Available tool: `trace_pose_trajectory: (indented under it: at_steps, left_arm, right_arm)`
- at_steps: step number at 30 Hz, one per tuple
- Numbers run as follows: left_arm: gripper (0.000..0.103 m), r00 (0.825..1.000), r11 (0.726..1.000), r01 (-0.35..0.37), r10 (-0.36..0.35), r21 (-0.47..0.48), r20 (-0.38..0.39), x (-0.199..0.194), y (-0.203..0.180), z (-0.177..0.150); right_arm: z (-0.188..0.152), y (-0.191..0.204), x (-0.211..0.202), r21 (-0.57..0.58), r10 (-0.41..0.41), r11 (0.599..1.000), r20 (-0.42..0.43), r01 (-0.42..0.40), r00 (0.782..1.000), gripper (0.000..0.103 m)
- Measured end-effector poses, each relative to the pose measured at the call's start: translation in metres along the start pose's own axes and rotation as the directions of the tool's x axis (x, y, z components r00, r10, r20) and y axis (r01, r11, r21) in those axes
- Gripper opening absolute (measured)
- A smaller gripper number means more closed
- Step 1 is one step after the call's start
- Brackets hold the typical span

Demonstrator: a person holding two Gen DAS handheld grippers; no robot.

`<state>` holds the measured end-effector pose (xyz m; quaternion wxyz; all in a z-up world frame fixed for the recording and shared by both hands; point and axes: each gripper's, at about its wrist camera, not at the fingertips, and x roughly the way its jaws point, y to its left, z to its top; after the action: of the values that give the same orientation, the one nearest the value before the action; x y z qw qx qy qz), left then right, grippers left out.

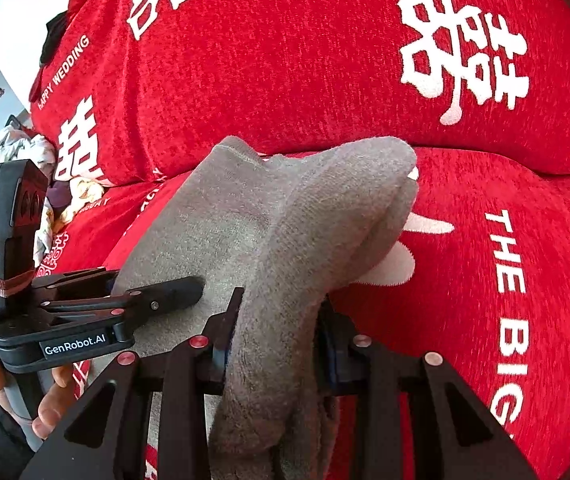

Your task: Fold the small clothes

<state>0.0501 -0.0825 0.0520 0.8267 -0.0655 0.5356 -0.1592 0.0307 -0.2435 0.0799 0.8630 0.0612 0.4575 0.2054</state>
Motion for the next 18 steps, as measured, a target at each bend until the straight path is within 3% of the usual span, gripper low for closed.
trace_pose_trajectory:
  at_steps: [18]
  left_arm:
    - [0.044, 0.998, 1.0, -0.023, 0.023, -0.004, 0.054, -0.04, 0.005, -0.043]
  right_arm:
    - [-0.038, 0.038, -0.027, -0.049, -0.019, 0.999, 0.035, 0.021, 0.999, 0.035]
